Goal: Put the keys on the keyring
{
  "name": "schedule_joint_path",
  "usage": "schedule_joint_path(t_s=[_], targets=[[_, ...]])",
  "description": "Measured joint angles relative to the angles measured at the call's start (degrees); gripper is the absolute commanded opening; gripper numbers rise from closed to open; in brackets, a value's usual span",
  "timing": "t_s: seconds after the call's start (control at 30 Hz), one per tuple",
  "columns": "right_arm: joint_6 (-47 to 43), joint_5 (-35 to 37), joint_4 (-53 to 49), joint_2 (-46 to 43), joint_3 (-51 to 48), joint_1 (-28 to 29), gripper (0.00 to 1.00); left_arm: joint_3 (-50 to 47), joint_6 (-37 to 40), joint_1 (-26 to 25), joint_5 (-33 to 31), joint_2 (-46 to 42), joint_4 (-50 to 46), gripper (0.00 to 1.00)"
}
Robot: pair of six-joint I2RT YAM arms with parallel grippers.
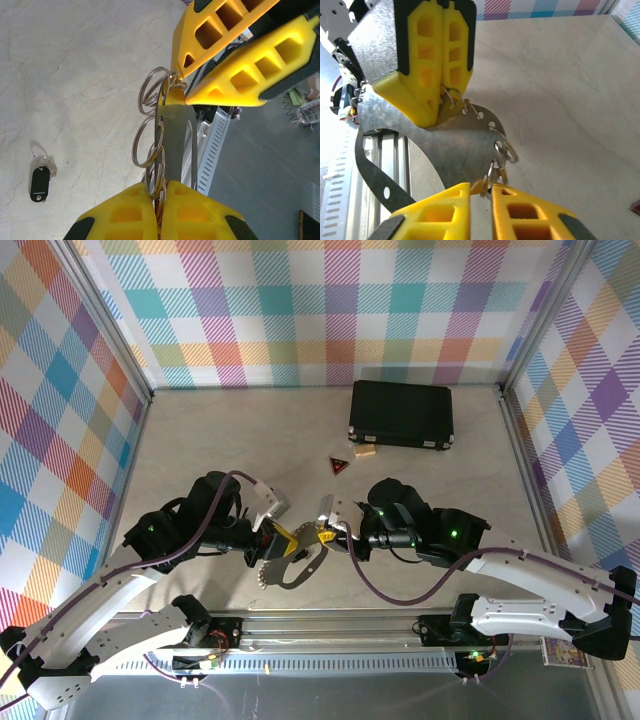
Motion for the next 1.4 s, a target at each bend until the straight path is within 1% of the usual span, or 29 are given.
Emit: schedule_joint_path(t_s=[0.1, 0.33, 0.47, 0.7, 0.83, 1.03, 1.3, 1.4], targets=[[-0.3, 0.9, -0.1, 0.0, 0.0, 0.0, 0.06, 0.0, -0.2, 0.0, -0.2, 0.0, -0.3, 0.00], [-1.7, 3.6, 0.0, 0.0, 0.0, 0.5, 0.00, 0.0, -0.2, 0.0, -0.6, -0.1, -0.3, 0.00], [-3.3, 5.4, 0.0, 0.5, 0.0, 1.2, 0.00, 0.0, -0.2, 0.0, -1.1, 0.0, -0.5, 0.00], [-6.5, 11.1, -0.3, 1.3, 0.0, 3.1, 0.00, 0.0, -0.2, 0.0, -1.9, 0.5, -1.2, 0.00], [-8.1, 13.2, -1.4, 1.4, 0.0, 3.1, 0.00, 0.0, 0.0, 0.0, -1.1, 0.7, -1.2, 0.00], [-9.4, 13.2, -2.2, 1.5, 0.0, 3.1, 0.00, 0.0, 0.3, 0.0, 2.0, 0.9, -1.1, 0.00], [-8.5, 9.2, -2.6, -0.1, -0.7, 3.1, 0.16, 0.0, 0.2, 0.0, 3.7, 0.9, -0.9, 0.00], [-7.4, 7.3, -1.3, -2.0, -2.0, 3.2, 0.19, 0.0, 0.2, 0.0, 4.2, 0.9, -0.7, 0.00]])
